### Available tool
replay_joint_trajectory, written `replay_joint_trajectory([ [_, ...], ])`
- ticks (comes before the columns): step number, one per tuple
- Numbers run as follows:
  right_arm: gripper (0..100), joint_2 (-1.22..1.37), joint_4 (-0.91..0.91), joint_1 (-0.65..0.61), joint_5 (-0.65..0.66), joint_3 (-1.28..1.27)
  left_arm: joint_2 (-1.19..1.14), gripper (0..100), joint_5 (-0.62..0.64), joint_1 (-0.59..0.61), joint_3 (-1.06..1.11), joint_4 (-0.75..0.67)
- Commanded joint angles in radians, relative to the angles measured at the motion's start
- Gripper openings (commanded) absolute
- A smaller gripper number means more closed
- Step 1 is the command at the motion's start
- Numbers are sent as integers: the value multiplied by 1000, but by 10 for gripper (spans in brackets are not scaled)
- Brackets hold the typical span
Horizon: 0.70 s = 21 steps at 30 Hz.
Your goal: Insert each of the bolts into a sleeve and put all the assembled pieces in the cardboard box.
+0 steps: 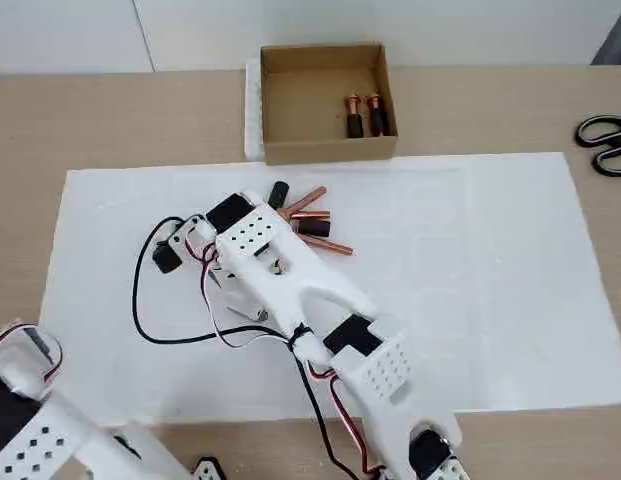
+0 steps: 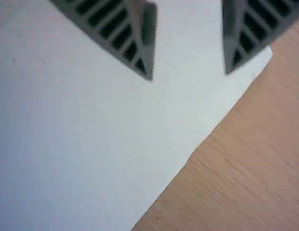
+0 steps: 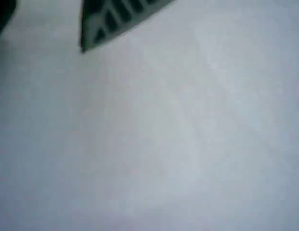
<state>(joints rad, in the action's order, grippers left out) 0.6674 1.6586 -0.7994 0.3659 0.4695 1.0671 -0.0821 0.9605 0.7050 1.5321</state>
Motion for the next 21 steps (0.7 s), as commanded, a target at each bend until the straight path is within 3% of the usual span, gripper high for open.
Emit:
replay_joint_trajectory([
  [1,208,-8,-10,-7,3,14,12,92,0,3,-4,-26],
  [21,208,-110,-67,-7,3,14,12,91,0,3,-2,-26],
])
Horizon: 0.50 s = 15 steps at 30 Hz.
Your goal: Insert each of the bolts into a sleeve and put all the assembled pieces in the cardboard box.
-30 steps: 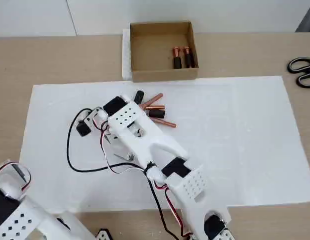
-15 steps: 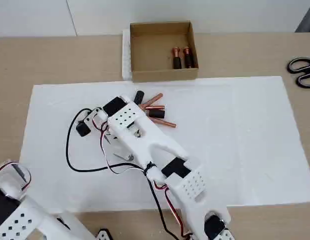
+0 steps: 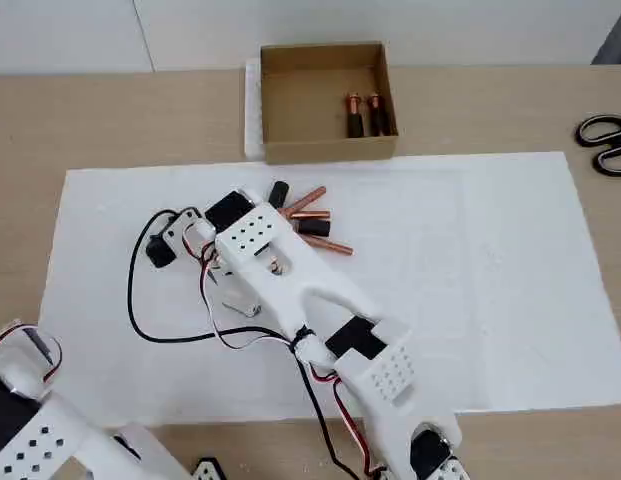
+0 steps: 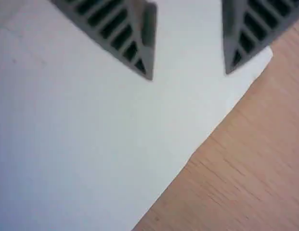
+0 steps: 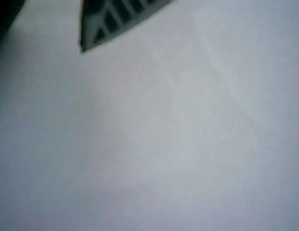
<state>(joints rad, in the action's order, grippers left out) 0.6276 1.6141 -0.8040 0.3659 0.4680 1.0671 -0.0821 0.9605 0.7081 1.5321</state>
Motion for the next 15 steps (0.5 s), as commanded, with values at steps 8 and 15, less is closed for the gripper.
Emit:
replay_joint_trajectory([
  [8,208,-22,-48,-1,3,14,12,91,0,3,-5,-26],
  [15,208,53,-59,28,3,15,12,91,0,3,-5,-26],
])
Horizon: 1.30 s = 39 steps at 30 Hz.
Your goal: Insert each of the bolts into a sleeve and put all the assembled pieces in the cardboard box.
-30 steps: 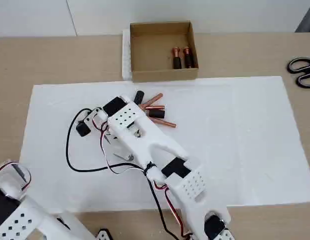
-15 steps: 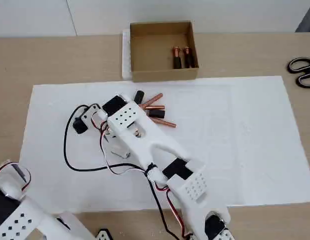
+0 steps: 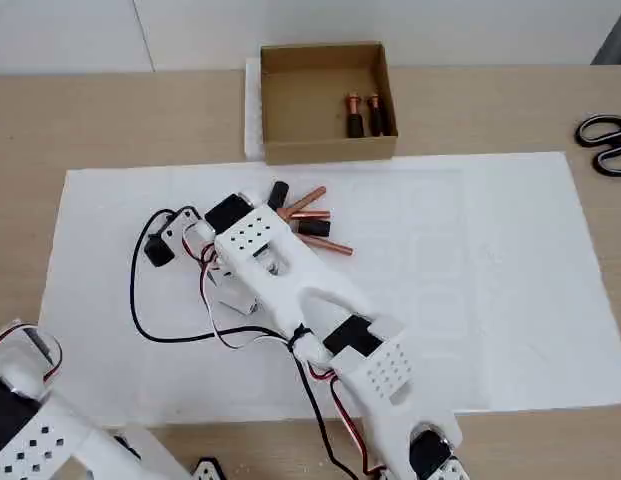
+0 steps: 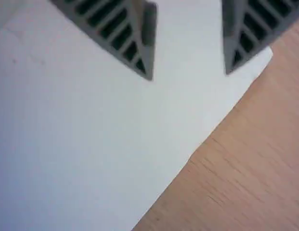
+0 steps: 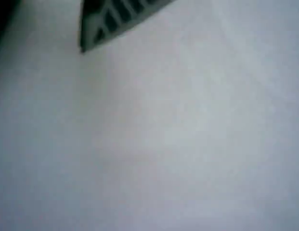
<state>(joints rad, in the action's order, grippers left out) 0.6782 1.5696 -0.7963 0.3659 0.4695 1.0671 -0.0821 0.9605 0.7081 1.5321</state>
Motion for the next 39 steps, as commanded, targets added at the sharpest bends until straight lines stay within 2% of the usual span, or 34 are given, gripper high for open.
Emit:
replay_joint_trajectory([
  [1,207,2,-18,24,3,14,12,91,0,3,-5,-26],
  [4,176,2,-18,31,3,14,12,91,0,3,-5,-26],
  [8,14,7,-18,36,0,14,12,91,0,3,-5,-26],
  [9,0,4,-16,41,0,14,12,91,0,3,-5,-26],
  [12,7,-7,1,65,3,32,12,91,0,3,-5,-26],
  [16,4,-102,156,107,3,193,11,91,-28,2,-5,-26],
  [21,4,-308,163,185,2,278,8,92,-61,-17,-7,-28],
  [26,4,-536,165,282,-2,241,5,92,-115,-164,-12,-26],
  [31,4,-723,165,420,-3,144,-3,93,-110,-411,-16,-81],
  [35,4,-854,162,529,-31,-11,-129,93,-34,-617,-59,-121],
  [39,4,-943,153,610,-48,-176,-408,92,75,-799,-208,-133],
])
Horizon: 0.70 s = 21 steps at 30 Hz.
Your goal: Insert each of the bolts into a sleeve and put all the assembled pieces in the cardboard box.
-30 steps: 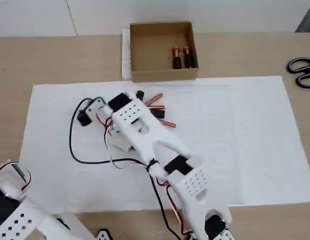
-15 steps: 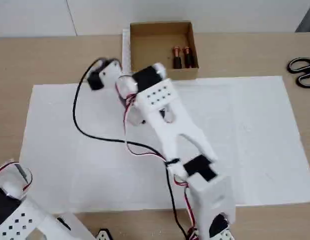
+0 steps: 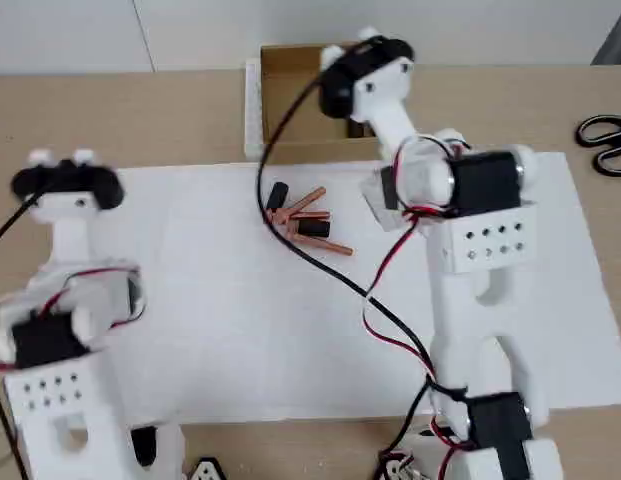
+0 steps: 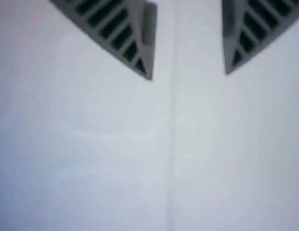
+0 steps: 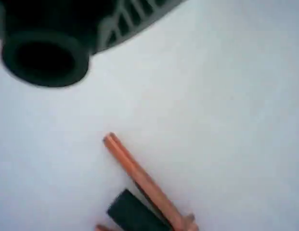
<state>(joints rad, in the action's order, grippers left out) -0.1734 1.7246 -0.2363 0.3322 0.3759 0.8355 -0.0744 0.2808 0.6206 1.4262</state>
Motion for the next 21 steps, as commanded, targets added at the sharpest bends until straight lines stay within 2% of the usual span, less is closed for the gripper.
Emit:
replay_joint_trajectory([
  [1,4,-108,-2,68,-12,-115,-256,92,94,-163,-173,-25],
  [4,6,-140,-4,119,-9,-175,-491,93,190,-272,-331,-14],
  [9,6,-153,-31,180,-12,-224,-816,91,466,-436,-547,-14],
  [11,7,-154,-33,183,-12,-241,-910,91,511,-489,-584,-6],
  [15,7,-154,-58,183,-12,-273,-1016,91,546,-559,-590,-49],
  [18,6,-153,-82,183,-12,-298,-1045,91,721,-592,-590,-103],
  [21,6,-148,-102,183,-14,-319,-1056,90,872,-595,-588,-215],
])
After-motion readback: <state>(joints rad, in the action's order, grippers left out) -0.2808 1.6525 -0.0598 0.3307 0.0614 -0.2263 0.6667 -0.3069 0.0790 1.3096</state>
